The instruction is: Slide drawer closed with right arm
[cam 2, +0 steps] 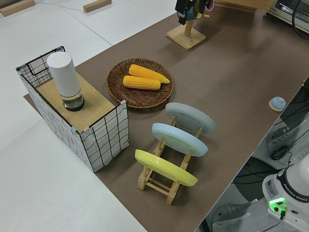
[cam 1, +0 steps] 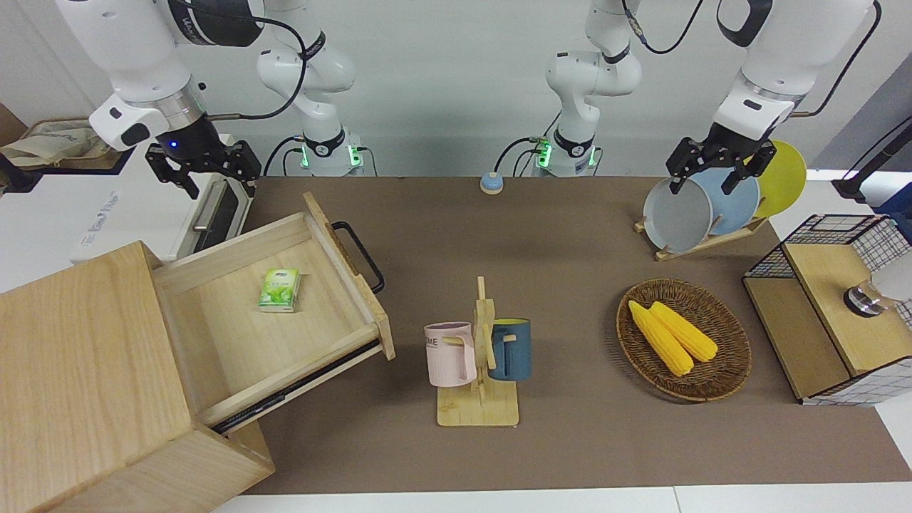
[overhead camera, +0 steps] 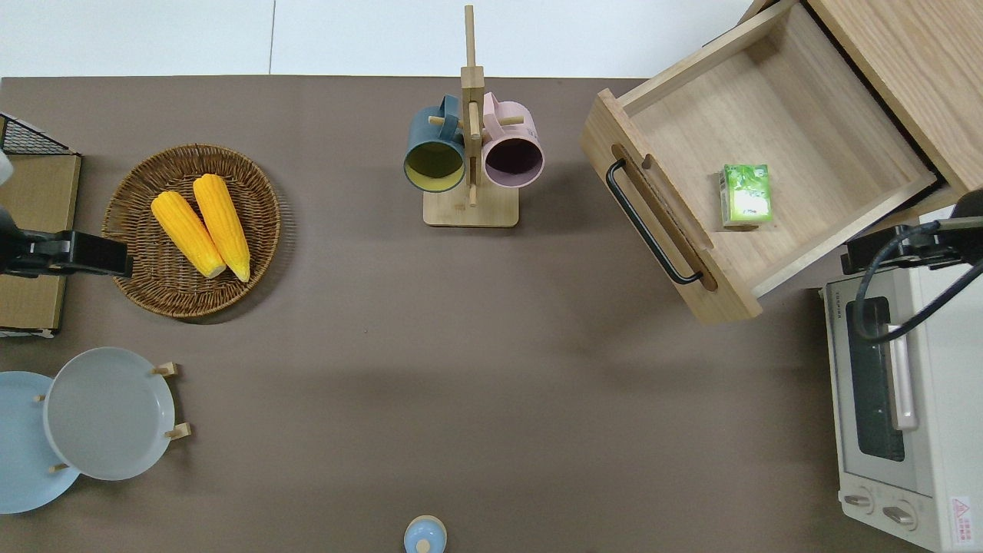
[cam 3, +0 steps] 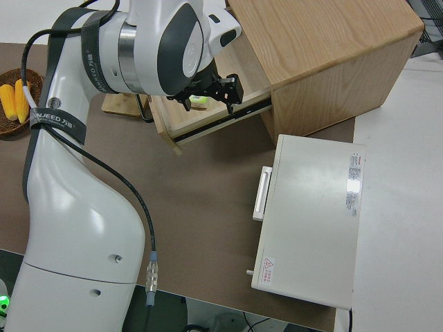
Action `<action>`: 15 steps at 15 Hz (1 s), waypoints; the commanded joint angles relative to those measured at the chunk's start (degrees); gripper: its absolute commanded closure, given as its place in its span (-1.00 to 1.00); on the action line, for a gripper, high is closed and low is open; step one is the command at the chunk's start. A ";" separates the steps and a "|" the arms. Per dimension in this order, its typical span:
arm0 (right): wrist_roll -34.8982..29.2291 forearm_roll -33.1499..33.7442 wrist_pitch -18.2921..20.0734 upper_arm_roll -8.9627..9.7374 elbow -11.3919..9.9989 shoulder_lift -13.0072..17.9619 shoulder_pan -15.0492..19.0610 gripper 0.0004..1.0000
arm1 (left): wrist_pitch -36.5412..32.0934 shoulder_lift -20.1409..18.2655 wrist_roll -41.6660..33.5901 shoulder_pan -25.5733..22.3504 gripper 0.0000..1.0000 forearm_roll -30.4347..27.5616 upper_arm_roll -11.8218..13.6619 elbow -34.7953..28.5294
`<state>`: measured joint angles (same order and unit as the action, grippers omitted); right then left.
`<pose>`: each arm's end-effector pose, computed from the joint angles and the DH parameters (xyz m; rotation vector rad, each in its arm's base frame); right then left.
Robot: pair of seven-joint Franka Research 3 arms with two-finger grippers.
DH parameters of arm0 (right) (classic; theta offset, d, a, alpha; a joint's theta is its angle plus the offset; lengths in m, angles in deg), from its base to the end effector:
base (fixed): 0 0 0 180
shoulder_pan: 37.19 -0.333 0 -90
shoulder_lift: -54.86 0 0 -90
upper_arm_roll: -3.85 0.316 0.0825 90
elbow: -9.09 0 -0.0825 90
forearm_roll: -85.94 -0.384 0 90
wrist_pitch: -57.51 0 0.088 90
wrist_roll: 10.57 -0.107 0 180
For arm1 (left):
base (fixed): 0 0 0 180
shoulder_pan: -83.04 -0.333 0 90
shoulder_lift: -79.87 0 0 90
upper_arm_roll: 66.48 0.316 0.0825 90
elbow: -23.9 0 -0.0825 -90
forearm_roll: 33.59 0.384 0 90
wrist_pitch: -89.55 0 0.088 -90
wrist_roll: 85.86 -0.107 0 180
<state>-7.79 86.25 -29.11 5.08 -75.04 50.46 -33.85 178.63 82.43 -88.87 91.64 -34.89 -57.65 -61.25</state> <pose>0.5722 -0.0222 0.6242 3.1388 0.0179 -0.0525 0.5673 -0.0024 0.6382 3.1253 -0.0772 0.0389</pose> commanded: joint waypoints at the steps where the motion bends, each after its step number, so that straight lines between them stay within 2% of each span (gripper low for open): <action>1: -0.14 2.74 -0.31 0.88 -0.07 0.10 0.87 -0.97 | 0.04 0.69 -0.34 0.99 -1.00 0.87 0.93 1.12; 4: -0.23 2.67 -0.31 0.09 -0.07 0.54 1.05 -0.97 | 0.04 0.69 -0.34 0.99 -1.00 0.78 0.93 1.12; 13: -0.05 2.67 -0.31 0.36 -0.07 0.36 0.26 -0.95 | 0.04 0.69 -0.34 0.99 -0.99 0.78 0.93 1.12; 14: -0.05 2.58 -0.31 0.36 -0.07 0.36 0.26 -0.83 | 0.04 0.69 -0.34 0.99 -1.00 0.78 0.93 1.12; 15: 0.38 2.32 -0.22 0.36 -0.07 0.36 0.35 -0.52 | 0.04 0.69 -0.34 0.99 -0.99 0.87 0.93 1.12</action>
<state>-7.79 87.91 -29.11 5.01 -74.90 50.54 -33.84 178.63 82.43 -88.87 91.64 -34.89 -57.65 -61.25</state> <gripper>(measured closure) 0.075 0.000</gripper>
